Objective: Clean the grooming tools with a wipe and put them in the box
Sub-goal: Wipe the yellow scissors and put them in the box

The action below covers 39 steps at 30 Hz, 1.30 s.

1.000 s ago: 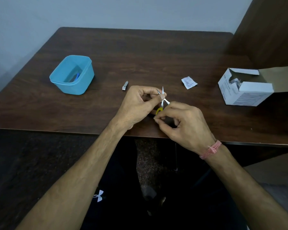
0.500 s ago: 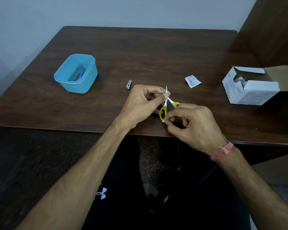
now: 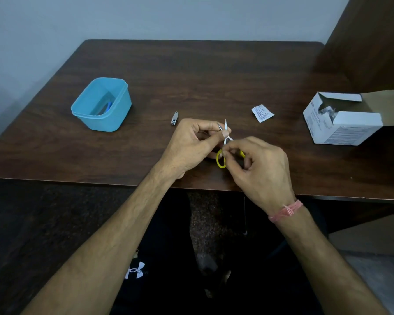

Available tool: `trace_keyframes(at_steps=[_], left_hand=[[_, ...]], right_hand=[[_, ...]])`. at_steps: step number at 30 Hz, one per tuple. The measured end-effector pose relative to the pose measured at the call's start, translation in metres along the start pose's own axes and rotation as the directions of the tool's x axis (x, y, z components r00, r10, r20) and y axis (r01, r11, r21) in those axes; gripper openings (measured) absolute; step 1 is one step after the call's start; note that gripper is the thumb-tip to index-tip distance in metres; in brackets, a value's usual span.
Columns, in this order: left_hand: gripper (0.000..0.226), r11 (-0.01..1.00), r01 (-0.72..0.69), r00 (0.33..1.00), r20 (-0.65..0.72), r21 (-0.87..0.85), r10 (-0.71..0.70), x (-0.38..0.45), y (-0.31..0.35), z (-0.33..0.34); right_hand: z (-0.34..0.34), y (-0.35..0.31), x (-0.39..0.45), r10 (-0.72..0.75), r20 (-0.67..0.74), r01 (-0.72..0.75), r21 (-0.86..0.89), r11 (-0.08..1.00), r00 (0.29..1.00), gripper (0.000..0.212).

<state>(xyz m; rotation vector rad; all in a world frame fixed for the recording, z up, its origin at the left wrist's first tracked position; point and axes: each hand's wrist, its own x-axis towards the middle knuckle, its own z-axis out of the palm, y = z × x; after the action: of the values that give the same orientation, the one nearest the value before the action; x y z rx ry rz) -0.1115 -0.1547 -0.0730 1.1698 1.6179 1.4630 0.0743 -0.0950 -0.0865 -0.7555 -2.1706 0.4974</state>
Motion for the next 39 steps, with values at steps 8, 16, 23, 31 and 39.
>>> trace_keyframes(at_steps=[8,16,23,31,39], left_hand=[[0.012,1.000,0.015,0.999,0.028,-0.010,-0.014,-0.001,0.000,0.000],[0.016,0.999,0.033,0.999,0.039,-0.037,-0.032,-0.002,0.001,-0.001],[0.018,0.995,0.076,0.994,0.079,-0.065,-0.071,-0.002,0.006,-0.002],[0.025,0.997,0.038,0.998,0.050,-0.061,-0.035,-0.003,0.005,-0.001],[0.016,0.997,0.037,0.999,0.033,-0.072,-0.034,-0.003,0.004,-0.002]], right_hand=[[0.003,-0.006,-0.005,0.022,0.011,-0.023,0.003,1.000,1.000,0.008],[0.007,-0.011,0.000,0.069,-0.013,-0.070,-0.013,0.997,0.998,0.007],[0.006,-0.013,0.004,0.062,-0.036,-0.064,-0.056,0.996,0.997,0.008],[0.002,-0.016,-0.024,0.171,-0.047,-0.172,-0.019,0.985,0.984,0.012],[-0.002,-0.022,-0.018,0.262,-0.021,-0.262,0.004,0.965,0.965,0.012]])
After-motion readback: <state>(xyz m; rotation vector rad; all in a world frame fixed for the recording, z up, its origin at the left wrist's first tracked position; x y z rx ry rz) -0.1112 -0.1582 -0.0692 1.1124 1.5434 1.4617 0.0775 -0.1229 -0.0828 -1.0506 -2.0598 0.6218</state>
